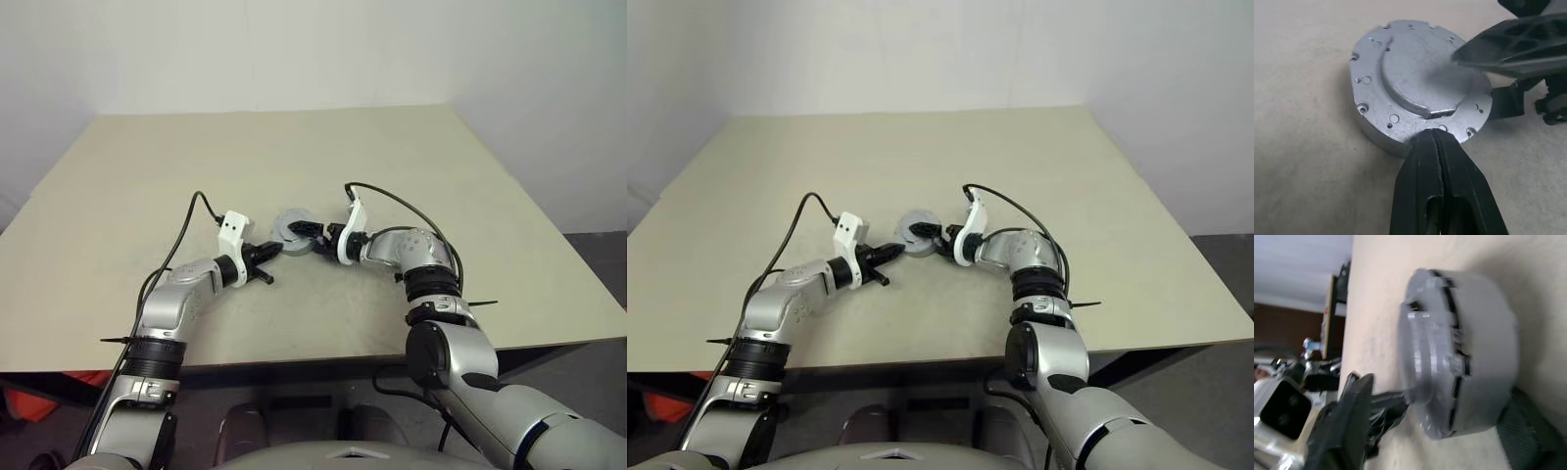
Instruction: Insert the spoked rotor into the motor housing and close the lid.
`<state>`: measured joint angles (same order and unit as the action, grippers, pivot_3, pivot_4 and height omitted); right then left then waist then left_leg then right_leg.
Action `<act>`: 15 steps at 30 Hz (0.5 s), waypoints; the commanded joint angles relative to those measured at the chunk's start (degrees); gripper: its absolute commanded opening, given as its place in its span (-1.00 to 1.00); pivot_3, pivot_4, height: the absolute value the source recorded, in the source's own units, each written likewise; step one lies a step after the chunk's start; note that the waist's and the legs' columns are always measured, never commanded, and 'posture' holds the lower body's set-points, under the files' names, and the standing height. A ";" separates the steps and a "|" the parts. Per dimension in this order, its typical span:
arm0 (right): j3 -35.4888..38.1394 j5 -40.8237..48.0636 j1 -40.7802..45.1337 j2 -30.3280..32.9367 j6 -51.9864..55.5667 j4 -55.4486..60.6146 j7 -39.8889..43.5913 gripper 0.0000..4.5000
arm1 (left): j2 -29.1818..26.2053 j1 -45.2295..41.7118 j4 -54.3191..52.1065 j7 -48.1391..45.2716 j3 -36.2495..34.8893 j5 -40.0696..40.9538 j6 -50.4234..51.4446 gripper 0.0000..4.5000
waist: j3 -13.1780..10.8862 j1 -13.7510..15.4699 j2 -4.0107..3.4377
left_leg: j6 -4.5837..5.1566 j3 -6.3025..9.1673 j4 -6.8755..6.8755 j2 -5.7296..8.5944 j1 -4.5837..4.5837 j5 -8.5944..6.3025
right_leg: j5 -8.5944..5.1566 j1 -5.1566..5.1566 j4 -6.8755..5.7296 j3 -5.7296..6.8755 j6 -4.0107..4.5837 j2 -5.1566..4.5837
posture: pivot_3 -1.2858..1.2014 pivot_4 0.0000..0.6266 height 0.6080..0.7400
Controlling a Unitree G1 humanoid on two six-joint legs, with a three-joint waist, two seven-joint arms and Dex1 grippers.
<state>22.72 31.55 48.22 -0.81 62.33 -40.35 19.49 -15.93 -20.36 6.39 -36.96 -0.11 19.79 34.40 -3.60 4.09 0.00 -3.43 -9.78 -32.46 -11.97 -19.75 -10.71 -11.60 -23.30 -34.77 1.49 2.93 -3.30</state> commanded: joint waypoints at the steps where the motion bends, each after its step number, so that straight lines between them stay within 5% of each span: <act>1: 0.42 0.80 1.99 -0.65 -2.29 -0.70 -1.01 0.26 | -0.69 0.01 -0.74 0.42 -0.29 0.11 0.37 -1.00 | 0.00 -0.01 0.00 | 0.00 0.00 0.00 0.01 -0.01 0.00 | 0.00 0.00 0.00 0.00 0.00 0.00 | 0.03 -1.00 1.00; 4: -0.46 1.25 1.93 -0.34 -2.45 -0.08 0.15 -0.09 | -0.66 0.11 -0.96 0.60 -0.17 0.11 0.38 -1.00 | 0.03 0.02 -0.04 | 0.01 0.00 0.00 0.01 0.00 -0.01 | 0.00 0.03 0.00 0.00 0.00 0.00 | 0.03 -1.00 1.00; 15: -0.62 1.10 2.90 0.23 -4.30 -2.21 -0.65 -0.10 | -0.45 -1.11 0.67 1.42 -1.54 0.61 -1.22 -1.00 | 0.02 0.03 -0.03 | 0.00 0.00 -0.02 0.02 -0.02 0.00 | 0.00 0.01 0.00 0.01 0.00 -0.02 | 0.03 -1.00 1.00</act>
<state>22.74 32.74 49.35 -0.61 58.91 -42.15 19.66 -16.32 -20.19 7.78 -35.87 -0.35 19.91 34.23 -3.58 4.12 -0.03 -3.43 -9.78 -32.48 -11.95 -19.79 -10.71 -11.60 -23.30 -34.77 1.50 2.93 -3.31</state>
